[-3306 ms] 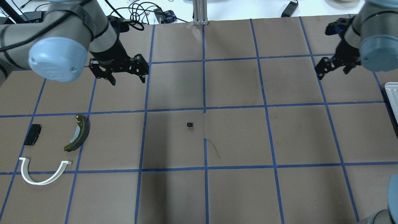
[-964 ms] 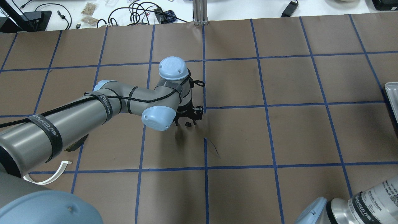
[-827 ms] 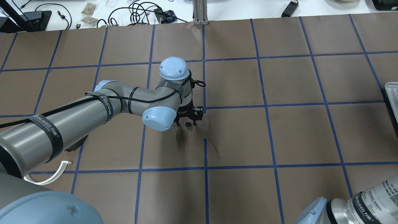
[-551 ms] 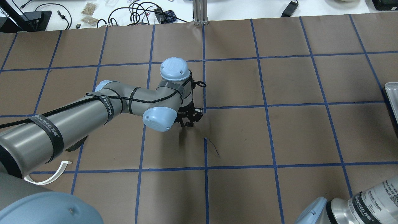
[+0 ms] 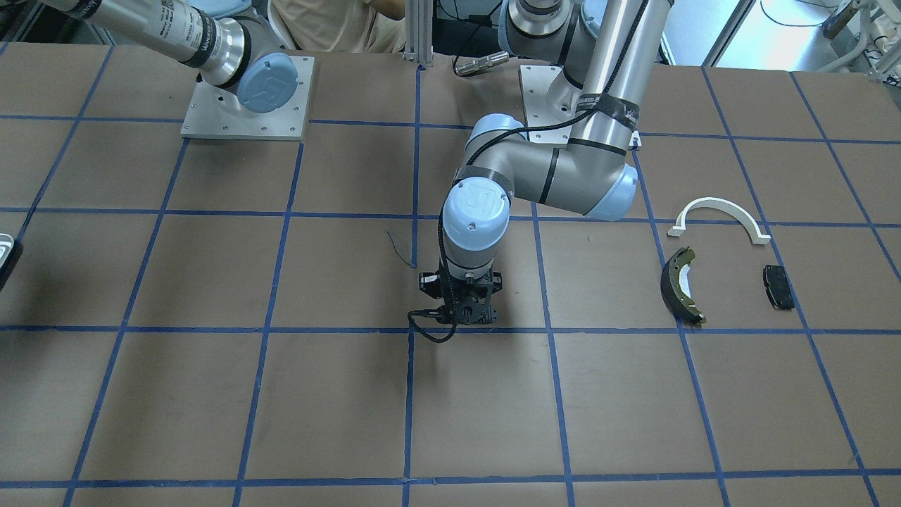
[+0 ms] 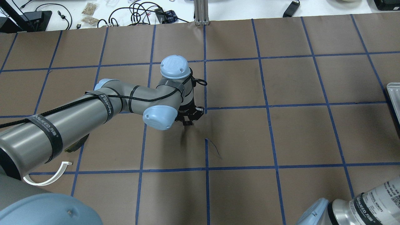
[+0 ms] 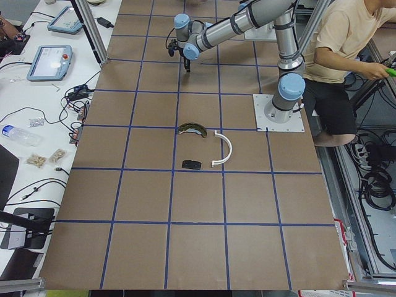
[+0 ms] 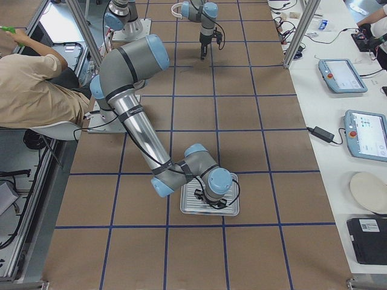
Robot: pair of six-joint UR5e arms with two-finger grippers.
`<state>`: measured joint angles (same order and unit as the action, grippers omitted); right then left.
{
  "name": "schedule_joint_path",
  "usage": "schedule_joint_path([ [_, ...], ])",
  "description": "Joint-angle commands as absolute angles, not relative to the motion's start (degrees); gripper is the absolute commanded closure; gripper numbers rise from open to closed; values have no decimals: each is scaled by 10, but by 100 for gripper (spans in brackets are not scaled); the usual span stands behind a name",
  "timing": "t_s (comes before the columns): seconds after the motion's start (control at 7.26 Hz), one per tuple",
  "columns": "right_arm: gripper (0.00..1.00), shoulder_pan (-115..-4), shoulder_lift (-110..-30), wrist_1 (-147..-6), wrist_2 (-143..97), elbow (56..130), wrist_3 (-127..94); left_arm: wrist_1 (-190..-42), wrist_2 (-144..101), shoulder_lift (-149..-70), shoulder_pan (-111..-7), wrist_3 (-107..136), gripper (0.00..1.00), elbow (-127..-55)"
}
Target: Place bearing gear from tray to pile
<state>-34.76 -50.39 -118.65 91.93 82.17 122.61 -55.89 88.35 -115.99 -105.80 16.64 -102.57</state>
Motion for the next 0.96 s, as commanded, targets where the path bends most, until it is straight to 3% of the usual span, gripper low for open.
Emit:
schedule_joint_path([
  [0.0, 99, -348, -511, -1183, 918, 822, 1210, -635, 886, -1139, -980, 98, 100, -973],
  [0.41, 100, -381, -563, -1159, 863, 836, 1089, -808, 931, -1115, -818, -73, 100, -857],
  [0.83, 100, -494, -610, -1171, 860, 902, 883, -822, 976, -1110, -688, -171, 100, -860],
])
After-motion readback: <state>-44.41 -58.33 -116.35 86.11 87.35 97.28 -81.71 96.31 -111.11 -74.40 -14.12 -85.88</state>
